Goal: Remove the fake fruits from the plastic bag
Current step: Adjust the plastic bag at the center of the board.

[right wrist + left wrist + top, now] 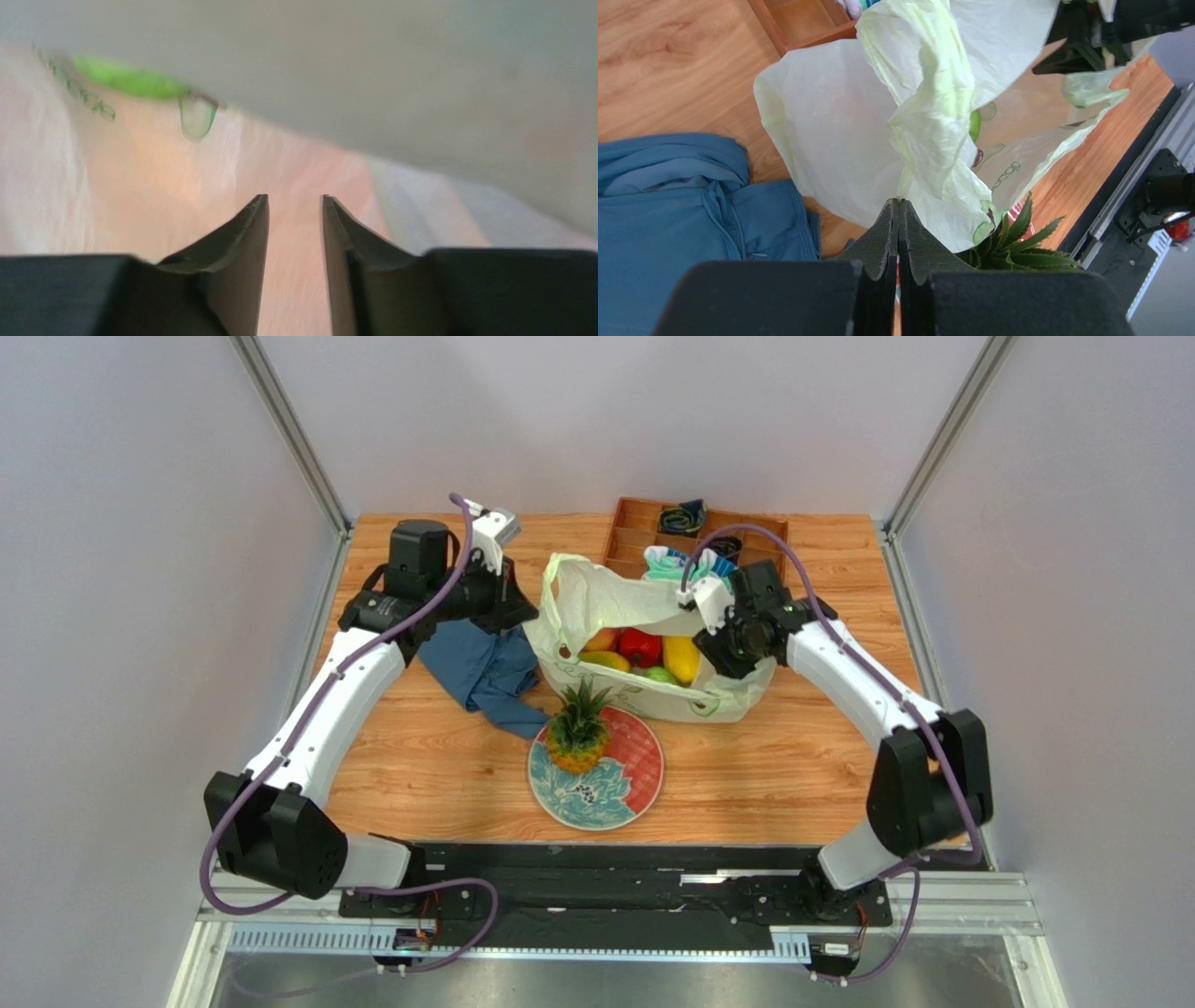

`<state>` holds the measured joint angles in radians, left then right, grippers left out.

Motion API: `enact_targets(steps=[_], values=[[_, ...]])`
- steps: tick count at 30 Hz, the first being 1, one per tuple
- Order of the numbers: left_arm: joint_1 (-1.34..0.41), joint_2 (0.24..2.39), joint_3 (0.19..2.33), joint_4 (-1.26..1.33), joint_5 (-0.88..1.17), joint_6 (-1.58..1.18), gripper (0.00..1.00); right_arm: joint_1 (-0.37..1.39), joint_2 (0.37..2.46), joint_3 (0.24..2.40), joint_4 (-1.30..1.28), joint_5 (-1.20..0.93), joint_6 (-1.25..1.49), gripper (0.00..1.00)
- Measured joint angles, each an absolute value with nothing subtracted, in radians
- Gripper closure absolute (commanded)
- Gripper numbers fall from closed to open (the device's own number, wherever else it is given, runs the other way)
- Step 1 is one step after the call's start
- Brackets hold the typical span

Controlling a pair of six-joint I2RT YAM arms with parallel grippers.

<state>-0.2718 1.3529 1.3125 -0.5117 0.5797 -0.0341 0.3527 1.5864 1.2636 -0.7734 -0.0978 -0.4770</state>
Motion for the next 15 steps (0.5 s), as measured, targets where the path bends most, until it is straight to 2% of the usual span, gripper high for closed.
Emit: enact_targets(steps=[5,12,13,15], values=[[-0.294,1.356,1.295,-0.512,0.604,-0.010,1.00,0.378,1.491,1.173,-0.769,-0.094,-0.502,0.35],[-0.362,1.382,1.312,-0.506,0.646,0.013,1.00,0.384,1.581,1.268,-0.747,-0.144,-0.469,0.20],[-0.368,1.386,1.317,-0.507,0.648,0.015,1.00,0.384,1.605,1.288,-0.738,-0.143,-0.463,0.00],[-0.377,1.398,1.327,-0.508,0.653,0.021,1.00,0.383,1.666,1.333,-0.725,-0.143,-0.445,0.00]])
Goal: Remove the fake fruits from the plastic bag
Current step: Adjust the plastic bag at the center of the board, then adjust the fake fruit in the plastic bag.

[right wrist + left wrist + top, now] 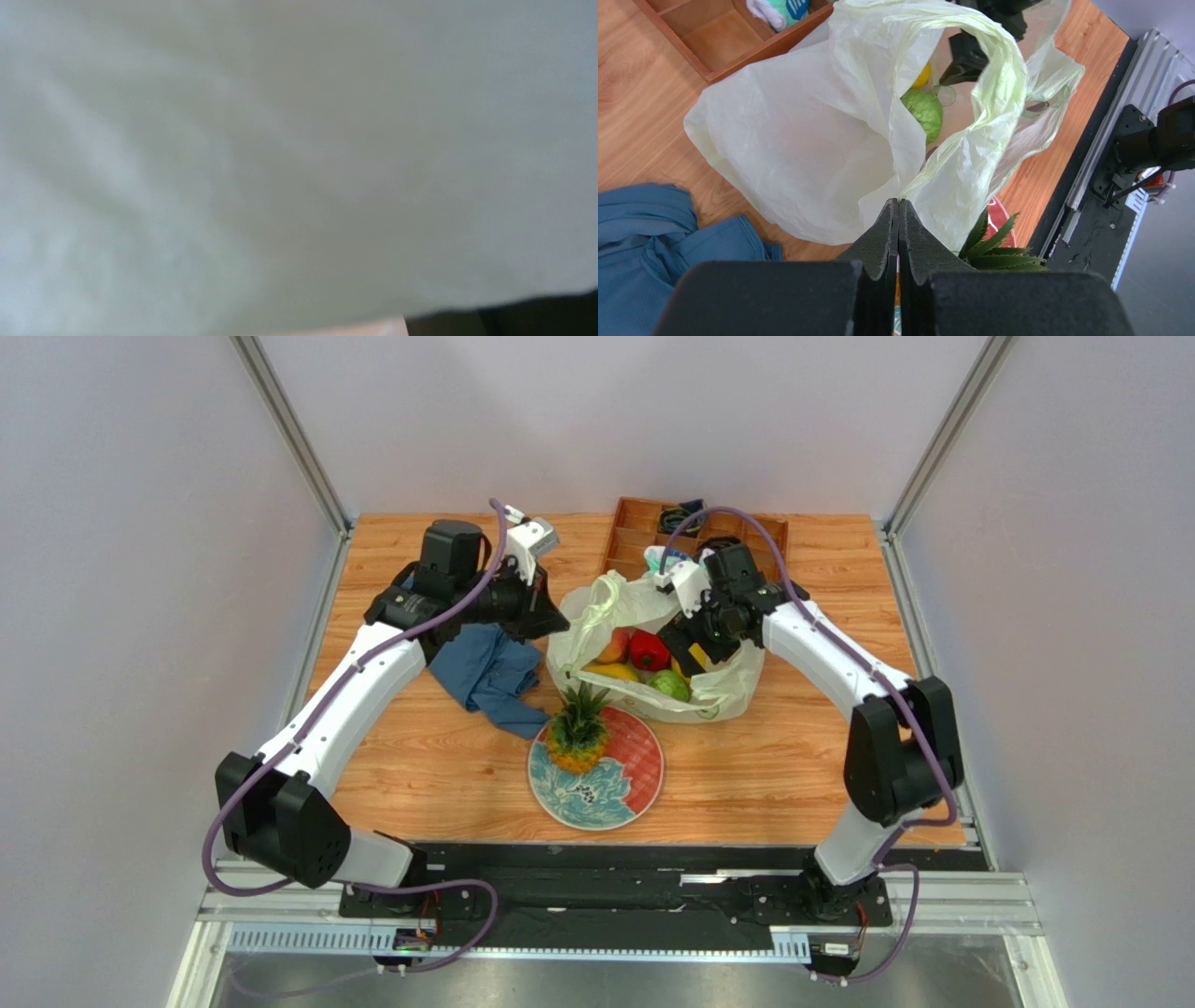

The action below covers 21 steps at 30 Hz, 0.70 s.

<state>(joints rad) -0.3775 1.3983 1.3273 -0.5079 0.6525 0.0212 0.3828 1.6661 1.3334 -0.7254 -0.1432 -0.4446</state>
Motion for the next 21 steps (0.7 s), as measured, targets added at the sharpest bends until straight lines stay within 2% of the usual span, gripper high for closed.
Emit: enact_targets(steps=[12,16,19,21], values=[[-0.377,1.460,1.402,-0.544,0.650,0.052,1.00,0.339,1.990,1.557,-0.720,-0.138,-0.370,0.00],[-0.377,1.479,1.404,-0.550,0.647,0.054,1.00,0.323,2.061,1.623,-0.730,-0.165,-0.371,0.26],[-0.377,1.492,1.409,-0.561,0.646,0.054,1.00,0.318,2.074,1.633,-0.739,-0.184,-0.374,0.37],[-0.377,1.502,1.420,-0.562,0.645,0.053,1.00,0.317,2.065,1.635,-0.745,-0.207,-0.378,0.40]])
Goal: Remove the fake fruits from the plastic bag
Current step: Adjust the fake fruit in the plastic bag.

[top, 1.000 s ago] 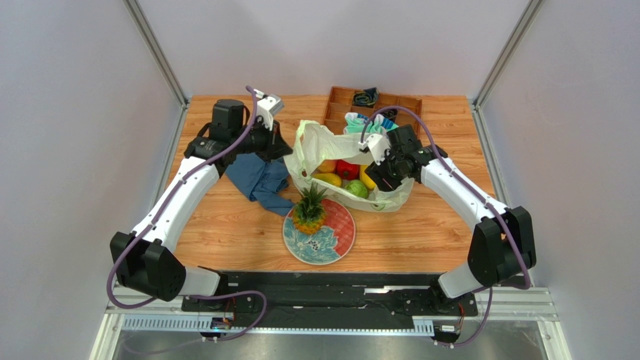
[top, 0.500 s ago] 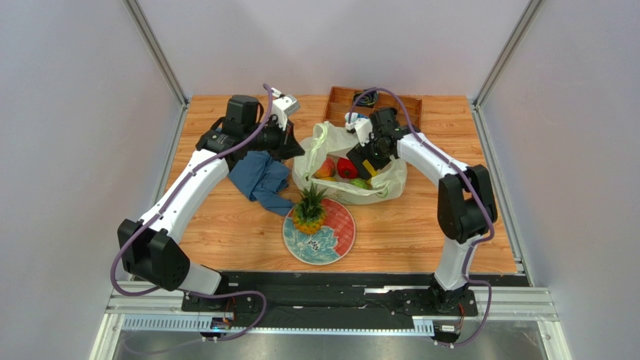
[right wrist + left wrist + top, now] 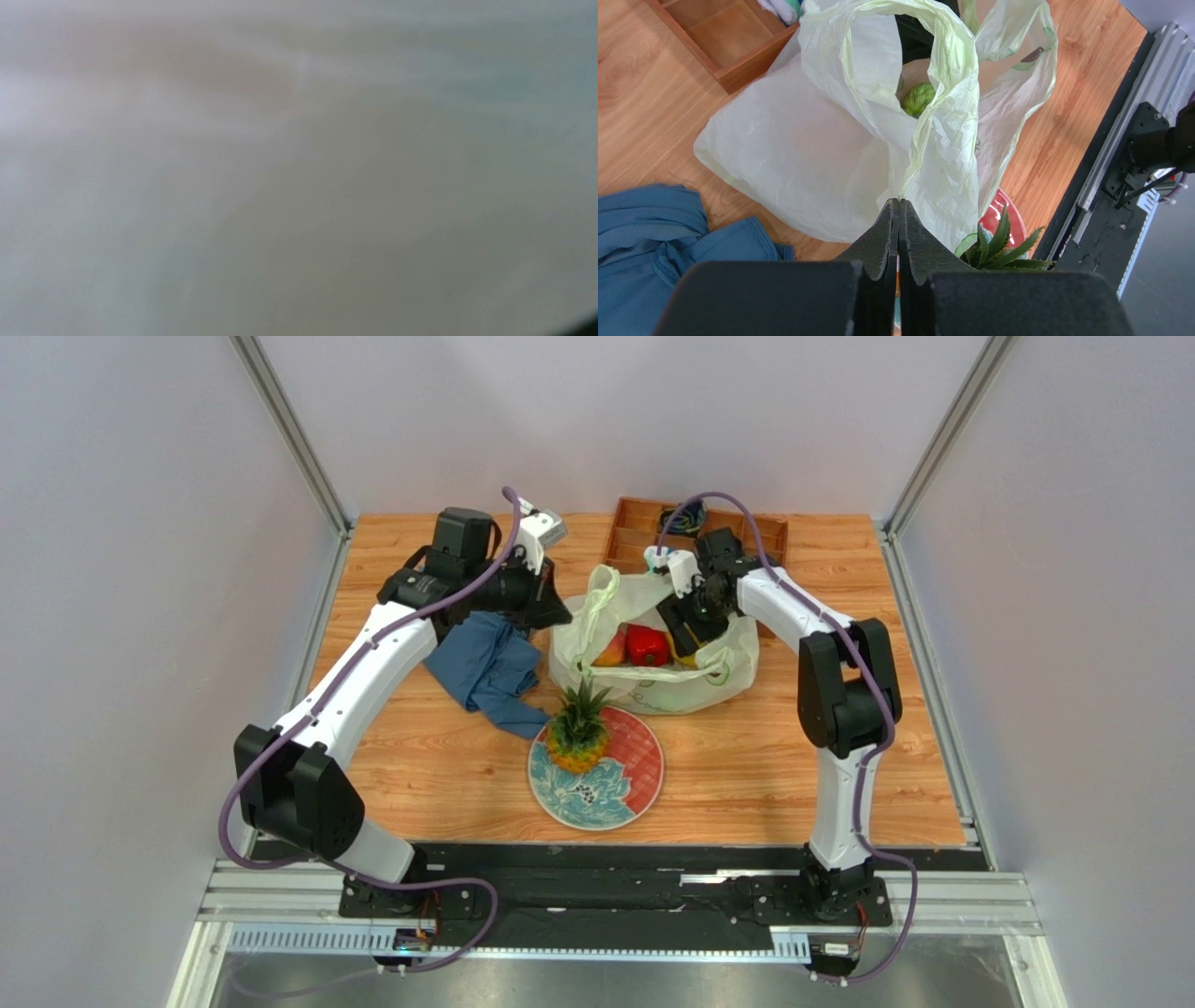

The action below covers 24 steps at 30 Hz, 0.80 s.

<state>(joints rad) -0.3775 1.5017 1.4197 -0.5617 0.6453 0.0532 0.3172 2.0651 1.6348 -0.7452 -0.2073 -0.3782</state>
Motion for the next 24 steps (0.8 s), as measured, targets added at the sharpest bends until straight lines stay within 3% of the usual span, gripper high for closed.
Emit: enact_targets(steps=[10,13,20,24], values=[[-0.377,1.630,1.620,-0.548,0.636,0.057,1.00,0.317,1.738,1.647,-0.935,-0.518,-0.499,0.49],[-0.377,1.659,1.691,-0.540,0.626,0.063,1.00,0.323,1.659,1.641,-1.006,-0.577,-0.549,0.46],[-0.377,1.658,1.703,-0.526,0.620,0.065,1.00,0.376,1.629,1.518,-0.960,-0.513,-0.505,0.46],[-0.377,1.637,1.666,-0.526,0.622,0.062,1.00,0.397,1.735,1.596,-0.911,-0.447,-0.444,0.48]])
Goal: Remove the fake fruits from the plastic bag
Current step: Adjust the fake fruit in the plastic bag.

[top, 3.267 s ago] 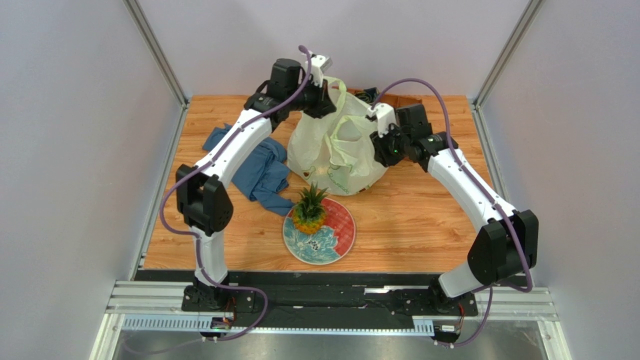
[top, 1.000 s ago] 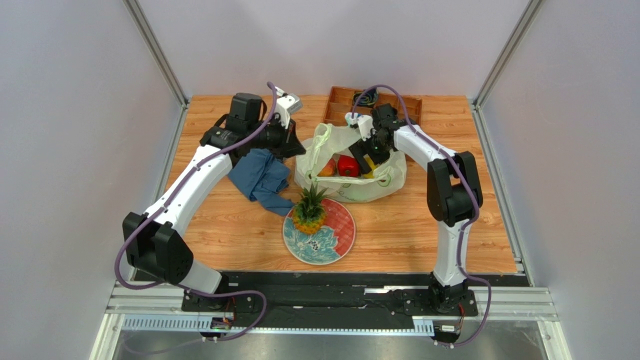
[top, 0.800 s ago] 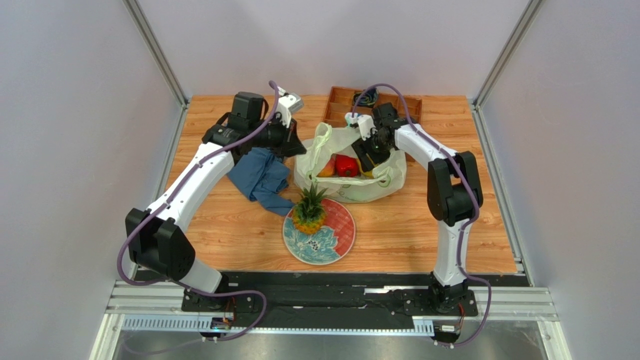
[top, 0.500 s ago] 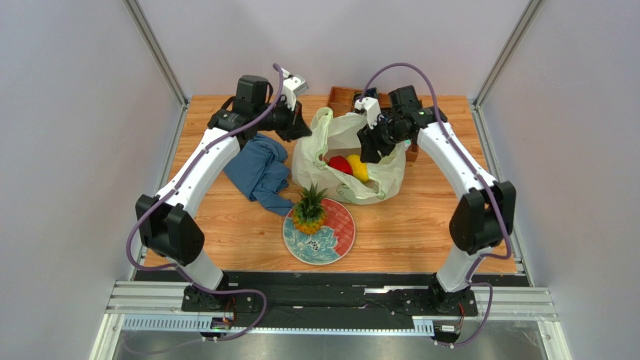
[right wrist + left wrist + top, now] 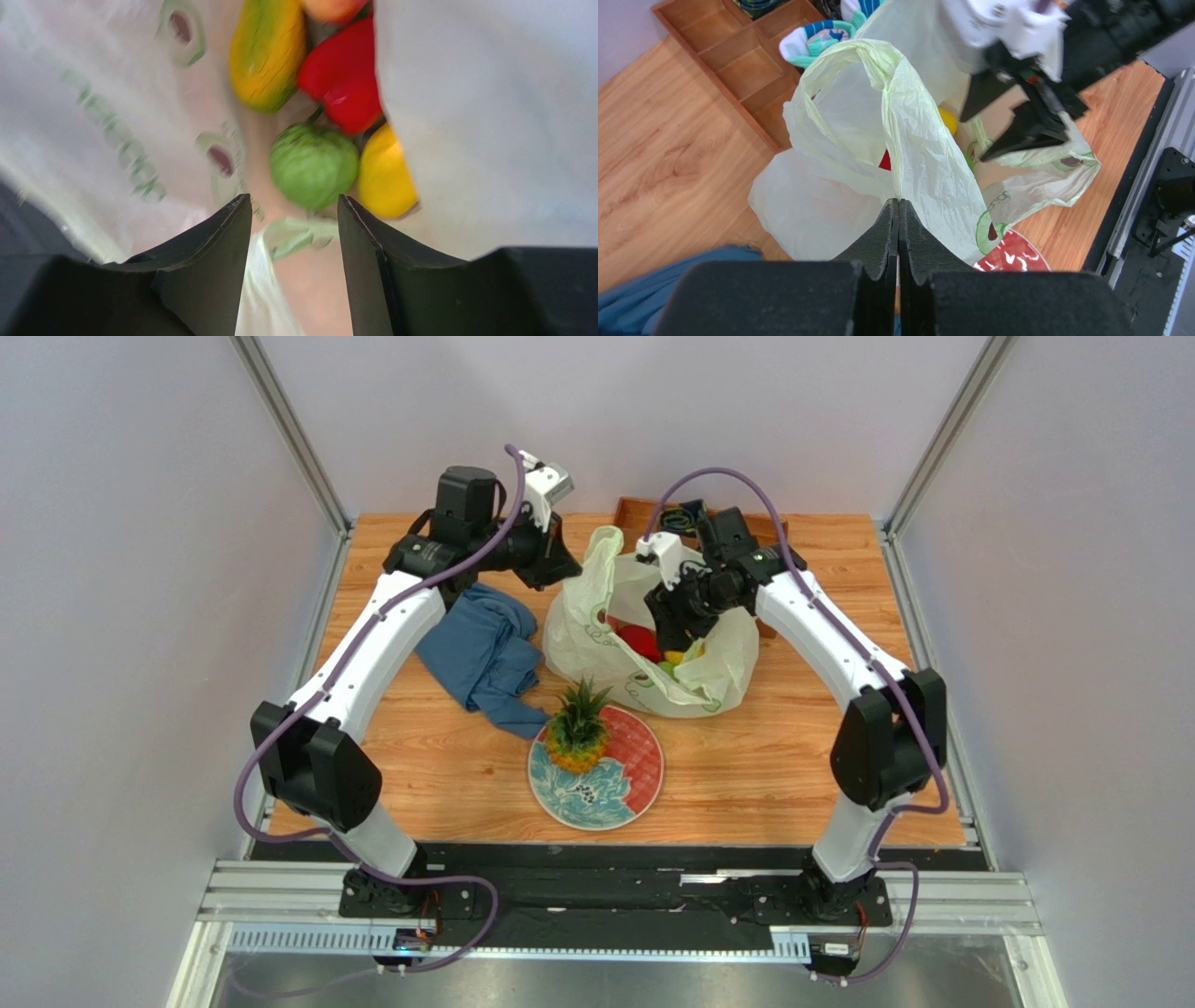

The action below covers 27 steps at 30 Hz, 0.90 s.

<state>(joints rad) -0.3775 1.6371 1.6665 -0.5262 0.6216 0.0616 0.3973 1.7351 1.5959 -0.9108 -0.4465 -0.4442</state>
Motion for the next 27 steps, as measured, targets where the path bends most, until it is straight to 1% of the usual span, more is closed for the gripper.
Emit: enact_targets(steps=[5,7,8,10,11,14,17,25,27], values=[[-0.377,1.599,1.625,-0.529,0.621,0.060,1.00,0.400,1.866,1.700,-0.863,-0.380,-0.413,0.49],[-0.377,1.587,1.618,-0.529,0.621,0.059,1.00,0.400,1.916,1.730,-0.856,-0.337,-0.408,0.45],[-0.377,1.584,1.617,-0.529,0.621,0.059,1.00,0.399,1.944,1.744,-0.855,-0.311,-0.408,0.39],[-0.377,1.583,1.617,-0.529,0.620,0.059,1.00,0.398,1.986,1.751,-0.855,-0.266,-0.409,0.31],[-0.377,1.583,1.617,-0.529,0.620,0.059,1.00,0.397,2.000,1.751,-0.857,-0.249,-0.410,0.24],[-0.377,1.583,1.617,-0.532,0.620,0.059,1.00,0.395,2.042,1.751,-0.861,-0.200,-0.418,0.17],[-0.378,1.583,1.617,-0.533,0.620,0.059,1.00,0.395,2.073,1.750,-0.859,-0.158,-0.420,0.14],[-0.378,1.583,1.612,-0.536,0.619,0.059,1.00,0.395,2.178,1.769,-0.849,-0.068,-0.435,0.14],[-0.378,1.584,1.610,-0.536,0.619,0.059,1.00,0.395,2.185,1.763,-0.846,-0.054,-0.439,0.21]])
